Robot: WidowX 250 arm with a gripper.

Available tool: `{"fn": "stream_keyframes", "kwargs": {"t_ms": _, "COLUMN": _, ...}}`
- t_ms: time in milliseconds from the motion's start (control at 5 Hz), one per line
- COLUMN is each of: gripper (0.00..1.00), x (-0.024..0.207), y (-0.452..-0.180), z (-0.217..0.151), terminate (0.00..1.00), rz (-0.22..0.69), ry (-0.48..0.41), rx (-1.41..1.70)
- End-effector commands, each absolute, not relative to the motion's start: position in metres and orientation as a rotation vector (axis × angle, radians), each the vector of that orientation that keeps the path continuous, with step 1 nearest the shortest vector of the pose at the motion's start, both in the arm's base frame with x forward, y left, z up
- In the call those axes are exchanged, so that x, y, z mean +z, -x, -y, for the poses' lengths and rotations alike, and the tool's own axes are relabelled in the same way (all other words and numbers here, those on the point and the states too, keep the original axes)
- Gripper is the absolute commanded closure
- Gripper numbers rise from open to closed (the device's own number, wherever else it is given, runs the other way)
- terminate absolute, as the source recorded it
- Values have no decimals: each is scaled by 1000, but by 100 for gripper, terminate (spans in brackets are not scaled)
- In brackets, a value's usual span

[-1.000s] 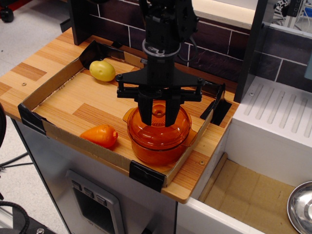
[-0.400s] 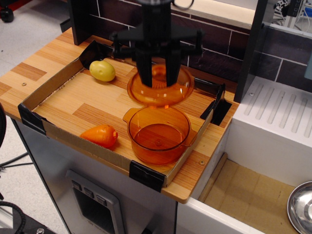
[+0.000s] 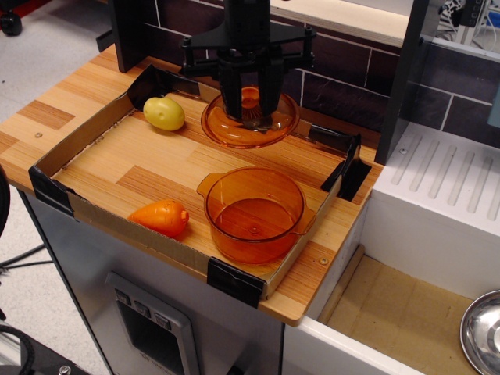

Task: Take lid off pot

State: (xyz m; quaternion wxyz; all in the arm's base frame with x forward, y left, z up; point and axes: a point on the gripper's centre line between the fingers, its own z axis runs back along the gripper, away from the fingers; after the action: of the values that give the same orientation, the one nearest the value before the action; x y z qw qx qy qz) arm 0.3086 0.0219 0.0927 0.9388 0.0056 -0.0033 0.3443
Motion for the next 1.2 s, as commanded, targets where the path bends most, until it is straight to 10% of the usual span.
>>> {"fn": "stream_keyframes", "kwargs": {"t_ms": 0, "gripper": 100, "x": 94, "y": -328, "z": -45, "terminate": 0, "rz": 59, "ry": -15, "rx": 775}}
{"fn": "stream_keyframes", "kwargs": {"t_ms": 600, "gripper": 100, "x": 70, "y": -348, "z": -54, "terminate": 0, "rz": 37, "ry": -39, "rx": 793}}
{"fn": "stream_keyframes", "kwargs": {"t_ms": 800, "gripper": 0, "x": 58, "y": -346, "z": -52, "terminate": 0, "rz": 40, "ry": -83, "rx": 761}}
{"fn": "stream_keyframes", "kwargs": {"t_ms": 1000, "gripper": 0, "x": 53, "y": -342, "z": -51, "terminate": 0, "rz": 24, "ry": -106, "rx": 734}}
